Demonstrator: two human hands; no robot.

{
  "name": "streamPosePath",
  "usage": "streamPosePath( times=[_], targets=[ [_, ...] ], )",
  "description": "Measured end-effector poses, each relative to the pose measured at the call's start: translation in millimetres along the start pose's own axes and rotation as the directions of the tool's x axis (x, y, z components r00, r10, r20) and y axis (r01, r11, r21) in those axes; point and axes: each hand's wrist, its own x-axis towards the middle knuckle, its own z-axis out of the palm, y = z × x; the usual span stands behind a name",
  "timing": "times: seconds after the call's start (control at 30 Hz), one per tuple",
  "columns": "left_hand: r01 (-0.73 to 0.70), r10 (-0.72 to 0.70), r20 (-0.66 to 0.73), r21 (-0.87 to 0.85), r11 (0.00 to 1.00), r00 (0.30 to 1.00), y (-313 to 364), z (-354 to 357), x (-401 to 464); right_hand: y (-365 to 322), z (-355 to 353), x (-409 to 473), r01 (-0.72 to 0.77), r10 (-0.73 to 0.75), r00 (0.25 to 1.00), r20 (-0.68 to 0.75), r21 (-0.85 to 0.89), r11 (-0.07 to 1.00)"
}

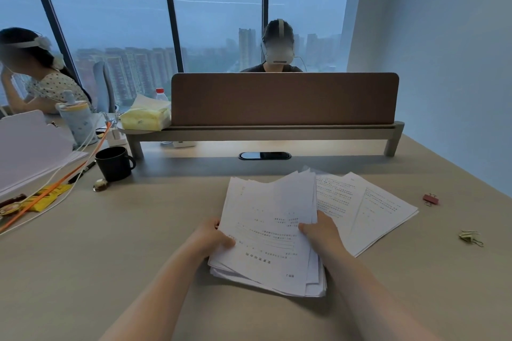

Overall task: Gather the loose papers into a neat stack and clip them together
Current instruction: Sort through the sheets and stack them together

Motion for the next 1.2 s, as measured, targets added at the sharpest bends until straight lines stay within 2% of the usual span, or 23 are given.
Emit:
streamPosePath(
  times=[0.1,0.17,0.27,0.37,0.47,0.53,0.6,0.67,0.77,0.87,0.93,1.07,1.2],
  targets=[
    [0.017,-0.017,0.018,-0.016,1.000,1.000,1.0,0.3,-1.2,-2.6,-0.8,-0.9,0.015,-0.015,1.000,-0.003,-0.003,1.000],
    [0.011,-0.010,0.002,-0.043,0.999,1.000,2.5,0.0,-2.9,-5.7,-2.3,-3.8,0.055,-0.055,0.998,-0.006,0.065,0.996],
    [-0.064,0.059,-0.034,-0.203,0.977,0.998,8.2,-5.3,-7.4,-17.3,-6.5,-11.4,0.134,-0.136,0.991,-0.005,0.212,0.968],
    [-0.163,0.145,-0.077,-0.348,0.923,0.986,16.3,-20.0,-6.8,-34.9,-11.1,-20.0,0.185,-0.204,0.979,0.025,0.324,0.928],
    [-0.206,0.202,-0.065,-0.524,0.826,0.977,27.4,-32.5,-6.8,-48.8,-12.2,-24.5,0.234,-0.268,0.962,0.042,0.373,0.898],
    [-0.228,0.234,-0.063,-0.570,0.790,0.970,35.9,-33.6,-11.4,-54.7,-9.6,-26.1,0.263,-0.302,0.952,0.042,0.385,0.885],
    [-0.275,0.239,-0.139,-0.591,0.759,0.961,42.9,-30.2,-15.8,-59.2,-4.1,-26.9,0.299,-0.335,0.942,0.027,0.386,0.873],
    [-0.363,0.245,-0.276,-0.563,0.743,0.929,49.2,-27.9,-18.6,-65.0,1.5,-28.7,0.346,-0.370,0.929,-0.011,0.382,0.857],
    [-0.529,0.314,-0.473,-0.437,0.727,0.823,66.4,-29.1,-31.8,-76.9,7.1,-29.3,0.430,-0.432,0.899,-0.079,0.352,0.831],
    [-0.648,0.421,-0.567,-0.285,0.706,0.708,84.2,-33.4,-43.0,-92.9,7.8,-30.6,0.515,-0.500,0.854,-0.142,0.365,0.776],
    [-0.673,0.457,-0.591,-0.208,0.710,0.664,89.2,-35.8,-45.6,-98.5,8.8,-31.2,0.541,-0.522,0.838,-0.157,0.367,0.757],
    [-0.611,0.411,-0.569,-0.215,0.762,0.712,67.5,-30.9,-37.8,-88.6,17.4,-30.5,0.462,-0.452,0.886,-0.107,0.304,0.833],
    [-0.595,0.408,-0.516,-0.270,0.757,0.753,44.3,-26.2,-31.4,-83.9,19.9,-28.9,0.407,-0.410,0.910,-0.057,0.294,0.864]
  ],
)
